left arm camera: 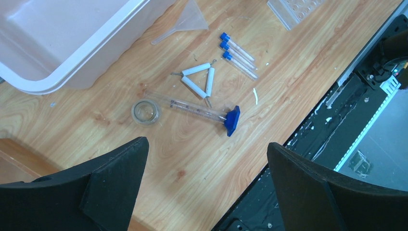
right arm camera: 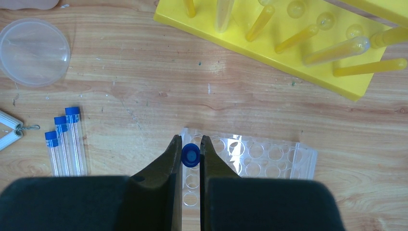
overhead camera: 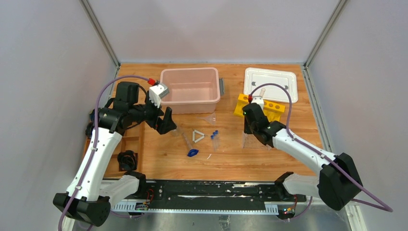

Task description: Organize the chemistry lab equipment

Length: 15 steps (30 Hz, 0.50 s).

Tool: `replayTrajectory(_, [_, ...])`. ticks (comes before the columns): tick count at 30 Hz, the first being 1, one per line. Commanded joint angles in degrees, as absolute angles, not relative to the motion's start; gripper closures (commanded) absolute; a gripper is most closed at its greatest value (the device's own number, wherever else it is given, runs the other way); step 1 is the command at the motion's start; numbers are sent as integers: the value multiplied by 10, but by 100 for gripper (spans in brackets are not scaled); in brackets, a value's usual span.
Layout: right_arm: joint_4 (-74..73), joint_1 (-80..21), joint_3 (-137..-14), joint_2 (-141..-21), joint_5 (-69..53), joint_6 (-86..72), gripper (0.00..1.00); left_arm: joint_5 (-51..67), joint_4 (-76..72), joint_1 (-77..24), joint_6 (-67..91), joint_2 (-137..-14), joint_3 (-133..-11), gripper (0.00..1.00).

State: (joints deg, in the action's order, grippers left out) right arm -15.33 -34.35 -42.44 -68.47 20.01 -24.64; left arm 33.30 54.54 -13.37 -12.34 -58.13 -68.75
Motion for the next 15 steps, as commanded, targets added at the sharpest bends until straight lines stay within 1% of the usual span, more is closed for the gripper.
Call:
replayTrajectory(1, [-169, -336, -419, -675, 190, -262, 100, 332, 541, -136, -123, -582, -688, 0])
replayTrajectory(8, [-183, -337, -424, -634, 170, -262, 100, 331, 541, -137, -124, -583, -690, 0])
replayTrajectory(15, [-185, -336, -415, -651, 175, -262, 100, 333, 541, -137, -121, -586, -690, 0])
